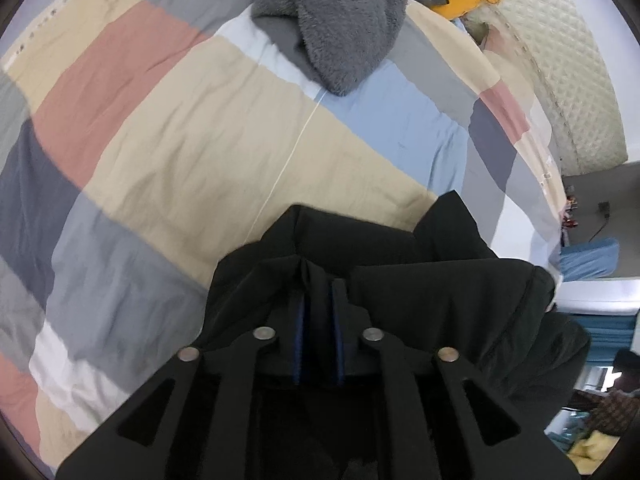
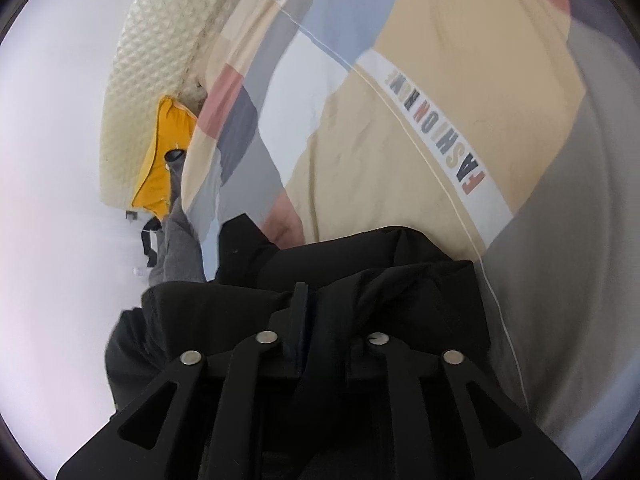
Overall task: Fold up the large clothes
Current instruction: 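Lower the folded hem onto the jacket with both grippers, then open both grippers and release the jacket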
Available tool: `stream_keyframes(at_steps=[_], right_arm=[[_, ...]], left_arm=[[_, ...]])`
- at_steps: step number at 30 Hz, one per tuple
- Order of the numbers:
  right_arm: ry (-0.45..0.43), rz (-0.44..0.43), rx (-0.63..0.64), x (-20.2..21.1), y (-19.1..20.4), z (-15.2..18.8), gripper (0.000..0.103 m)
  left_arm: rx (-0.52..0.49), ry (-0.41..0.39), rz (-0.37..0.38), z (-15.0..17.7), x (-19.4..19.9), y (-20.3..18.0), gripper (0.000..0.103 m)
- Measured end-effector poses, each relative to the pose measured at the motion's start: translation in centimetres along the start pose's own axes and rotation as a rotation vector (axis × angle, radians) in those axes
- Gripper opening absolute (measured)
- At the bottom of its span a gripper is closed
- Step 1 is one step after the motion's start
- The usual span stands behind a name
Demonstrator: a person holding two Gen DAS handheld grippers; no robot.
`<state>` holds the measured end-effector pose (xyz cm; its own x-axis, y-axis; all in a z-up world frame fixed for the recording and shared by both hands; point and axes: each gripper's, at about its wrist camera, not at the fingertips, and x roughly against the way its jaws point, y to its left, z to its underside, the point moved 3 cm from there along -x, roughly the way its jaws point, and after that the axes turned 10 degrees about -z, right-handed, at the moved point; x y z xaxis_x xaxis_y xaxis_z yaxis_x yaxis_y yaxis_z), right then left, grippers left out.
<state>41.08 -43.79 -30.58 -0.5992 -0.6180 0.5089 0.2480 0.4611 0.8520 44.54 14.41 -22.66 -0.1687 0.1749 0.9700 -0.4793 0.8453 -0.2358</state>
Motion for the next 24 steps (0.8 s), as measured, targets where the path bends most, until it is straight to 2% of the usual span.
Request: stream_keyframes(at_steps=[1,2,3,4,5,9,11,15,17,19,21,24], right_arm=[[-0.004,-0.002,0.011,0.5,0.6,0.2,0.027],[-0.005,-0.006,0.018,0.8,1.1,0.4,0.042],[-0.007,-0.01,0.026,1.5,1.9,0.7,0.051],[-0.018,0.0,0.03,2.2,2.4,0.9,0.061],[-0.035,0.02,0.04,3.2,3.3,1.2,0.061],[-0.072,0.07,0.119,5.8,6.5,1.8,0.061],[-0.116,0.11,0.196,7.3,9.0,2.3,0.061],[-0.224,0.184,0.379,9.8,14.3,4.0,0.065],[-0.245,0.204,0.494,9.8,17.0,5.5,0.072],[-0.243,0.207,0.601,9.1,18.8,7.4,0.076],[-0.219,0.214,0.668,7.5,19.5,9.2,0.076],[-0.151,0.176,0.691,4.3,19.1,11.4,0.076]], left_arm=[[0.014,-0.009,0.006,0.3,0.8,0.6,0.024],[0.022,-0.027,0.017,0.5,1.6,0.9,0.037],[0.023,-0.053,0.029,0.7,2.6,1.3,0.048],[0.013,-0.083,0.028,0.9,4.0,1.6,0.065],[0.0,-0.113,0.032,1.1,5.2,1.9,0.071],[-0.022,-0.198,0.078,1.4,9.9,2.9,0.071],[-0.048,-0.277,0.101,1.9,12.8,2.8,0.071],[-0.228,-0.445,0.064,4.4,16.2,-0.1,0.071],[-0.336,-0.502,0.05,6.7,16.2,-1.6,0.071],[-0.393,-0.511,0.078,8.4,15.1,-2.7,0.072],[-0.44,-0.522,0.068,9.9,13.3,-4.1,0.072],[-0.489,-0.53,0.038,10.9,10.8,-5.8,0.071]])
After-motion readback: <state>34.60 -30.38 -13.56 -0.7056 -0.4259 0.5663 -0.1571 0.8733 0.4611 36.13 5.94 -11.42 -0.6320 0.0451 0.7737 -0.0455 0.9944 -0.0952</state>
